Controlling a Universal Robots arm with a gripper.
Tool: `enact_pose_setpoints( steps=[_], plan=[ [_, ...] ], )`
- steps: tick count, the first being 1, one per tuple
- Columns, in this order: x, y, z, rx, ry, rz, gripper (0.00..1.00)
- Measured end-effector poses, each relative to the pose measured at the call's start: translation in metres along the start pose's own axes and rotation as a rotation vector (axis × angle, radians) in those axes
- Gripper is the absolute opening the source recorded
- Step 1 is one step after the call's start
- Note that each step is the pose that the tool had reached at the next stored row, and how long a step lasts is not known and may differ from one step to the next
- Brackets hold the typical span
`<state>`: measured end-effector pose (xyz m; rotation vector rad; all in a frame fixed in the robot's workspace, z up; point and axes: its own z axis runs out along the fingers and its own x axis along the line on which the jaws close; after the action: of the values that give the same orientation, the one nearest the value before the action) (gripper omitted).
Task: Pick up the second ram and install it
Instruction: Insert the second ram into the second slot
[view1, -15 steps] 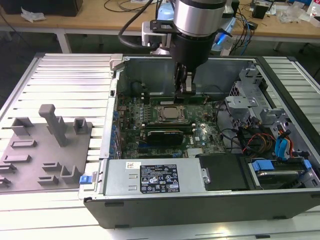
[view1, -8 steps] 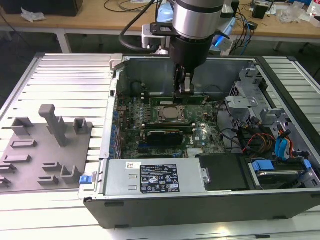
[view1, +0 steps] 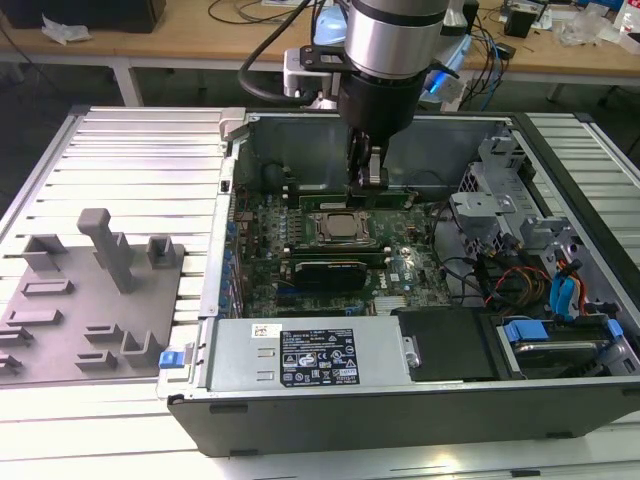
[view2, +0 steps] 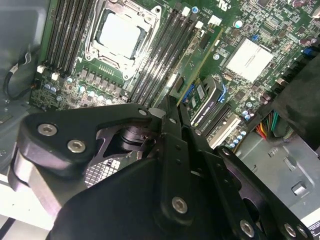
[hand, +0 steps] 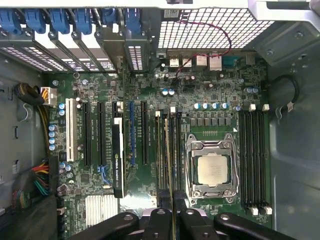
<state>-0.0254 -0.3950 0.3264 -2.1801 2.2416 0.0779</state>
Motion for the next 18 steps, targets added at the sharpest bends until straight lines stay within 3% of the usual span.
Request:
enact_pose_setpoints(
  steps=[5, 9, 12, 14, 18],
  plan=[
    [0.0000, 0.0000, 0.0006, 0.0001, -0.0002, 0.000, 0.14],
    [0.0002, -0.0001, 0.0048, 0.0000, 0.0000, 0.000, 0.14],
    [0.0004, -0.0003, 0.0091, 0.0000, 0.0000, 0.000, 0.14],
    [0.0007, -0.0005, 0.0173, 0.0000, 0.0000, 0.000, 0.14],
    [0.0010, -0.0009, 0.0244, 0.0001, 0.0005, 0.000, 0.14]
  ],
)
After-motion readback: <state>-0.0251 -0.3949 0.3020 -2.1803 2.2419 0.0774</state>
